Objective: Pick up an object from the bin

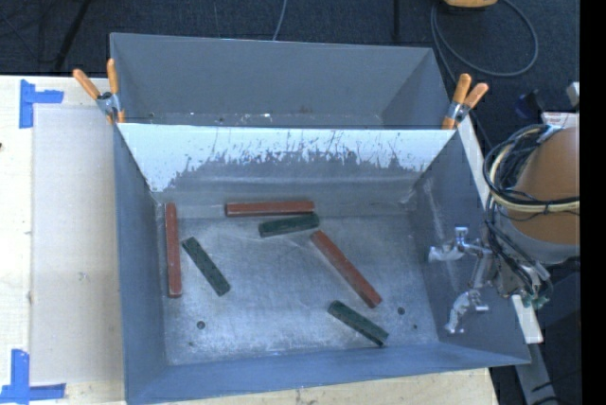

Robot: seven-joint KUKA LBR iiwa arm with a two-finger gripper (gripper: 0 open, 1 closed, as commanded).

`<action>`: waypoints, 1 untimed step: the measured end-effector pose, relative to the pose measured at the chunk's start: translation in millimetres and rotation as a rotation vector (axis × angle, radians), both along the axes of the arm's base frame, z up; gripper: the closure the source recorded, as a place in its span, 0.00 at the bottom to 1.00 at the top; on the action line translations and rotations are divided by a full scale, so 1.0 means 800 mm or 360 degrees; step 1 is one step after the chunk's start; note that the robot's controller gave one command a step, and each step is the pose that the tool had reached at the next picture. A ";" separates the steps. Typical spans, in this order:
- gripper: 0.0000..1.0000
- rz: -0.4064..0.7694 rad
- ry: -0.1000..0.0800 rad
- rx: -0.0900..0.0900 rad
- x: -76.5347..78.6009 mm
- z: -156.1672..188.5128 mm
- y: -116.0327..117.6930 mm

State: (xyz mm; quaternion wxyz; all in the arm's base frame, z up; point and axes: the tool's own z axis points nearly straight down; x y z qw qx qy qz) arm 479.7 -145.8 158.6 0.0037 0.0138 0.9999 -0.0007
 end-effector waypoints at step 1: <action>0.00 0.0018 0.0015 0.0004 0.009 -0.044 -0.008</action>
Offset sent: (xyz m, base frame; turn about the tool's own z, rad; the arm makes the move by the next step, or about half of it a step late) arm 0.0227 0.0671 -0.0531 0.2696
